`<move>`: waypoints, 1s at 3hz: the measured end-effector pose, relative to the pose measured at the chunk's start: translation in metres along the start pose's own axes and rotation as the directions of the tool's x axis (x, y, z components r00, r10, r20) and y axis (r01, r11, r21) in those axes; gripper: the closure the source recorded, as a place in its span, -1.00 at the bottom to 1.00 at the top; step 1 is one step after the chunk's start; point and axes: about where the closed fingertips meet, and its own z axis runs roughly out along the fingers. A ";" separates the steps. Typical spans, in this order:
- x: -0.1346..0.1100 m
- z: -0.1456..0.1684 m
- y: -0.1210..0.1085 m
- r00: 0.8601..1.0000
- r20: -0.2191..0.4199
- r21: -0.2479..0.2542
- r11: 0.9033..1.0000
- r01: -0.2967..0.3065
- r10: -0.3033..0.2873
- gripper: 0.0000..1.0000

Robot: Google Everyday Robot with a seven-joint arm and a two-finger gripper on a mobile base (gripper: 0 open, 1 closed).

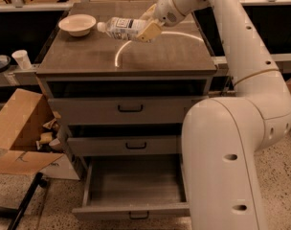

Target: Place blue plastic bottle into bottom drawer

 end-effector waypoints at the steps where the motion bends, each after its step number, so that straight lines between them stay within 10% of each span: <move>1: 0.000 0.000 0.000 1.000 0.000 0.000 1.000 0.000 0.000 1.00; 3: -0.020 -0.038 0.039 0.989 0.048 0.002 0.990 0.138 -0.138 1.00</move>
Offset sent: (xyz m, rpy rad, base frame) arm -0.0989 0.0169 -0.0225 -0.0435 -0.0387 0.2087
